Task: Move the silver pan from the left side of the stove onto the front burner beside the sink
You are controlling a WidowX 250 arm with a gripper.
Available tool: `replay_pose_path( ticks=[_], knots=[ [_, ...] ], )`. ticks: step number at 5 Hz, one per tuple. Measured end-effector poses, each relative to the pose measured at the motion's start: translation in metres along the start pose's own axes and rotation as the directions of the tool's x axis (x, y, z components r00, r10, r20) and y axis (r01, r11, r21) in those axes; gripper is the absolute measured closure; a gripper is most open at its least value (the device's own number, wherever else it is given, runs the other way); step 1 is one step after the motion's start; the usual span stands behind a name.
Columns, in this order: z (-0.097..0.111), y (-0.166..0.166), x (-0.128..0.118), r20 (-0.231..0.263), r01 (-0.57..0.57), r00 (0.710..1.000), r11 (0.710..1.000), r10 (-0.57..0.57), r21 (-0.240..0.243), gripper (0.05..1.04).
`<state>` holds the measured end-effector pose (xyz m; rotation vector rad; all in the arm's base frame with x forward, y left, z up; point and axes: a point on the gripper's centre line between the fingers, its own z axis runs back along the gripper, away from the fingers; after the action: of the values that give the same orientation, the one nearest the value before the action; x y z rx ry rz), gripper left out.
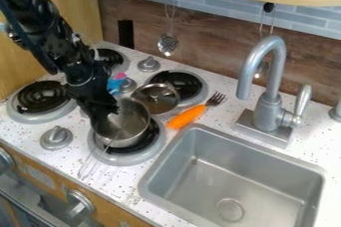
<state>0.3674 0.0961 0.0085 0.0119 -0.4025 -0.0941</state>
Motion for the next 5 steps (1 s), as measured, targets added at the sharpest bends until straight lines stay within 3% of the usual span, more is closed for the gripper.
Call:
replay_pose_path(
  ticks=[2, 3, 5],
  knots=[
    [0.0, -0.003, 0.0, -0.007, 0.018, 1.0, 1.0, -0.018, -0.021, 0.157],
    [0.0, -0.005, -0.005, -0.018, 0.019, 1.0, 0.999, -0.02, -0.042, 0.064],
    [0.045, 0.019, -0.012, 0.045, 0.042, 0.998, 0.999, -0.042, -0.013, 0.073]
  ],
)
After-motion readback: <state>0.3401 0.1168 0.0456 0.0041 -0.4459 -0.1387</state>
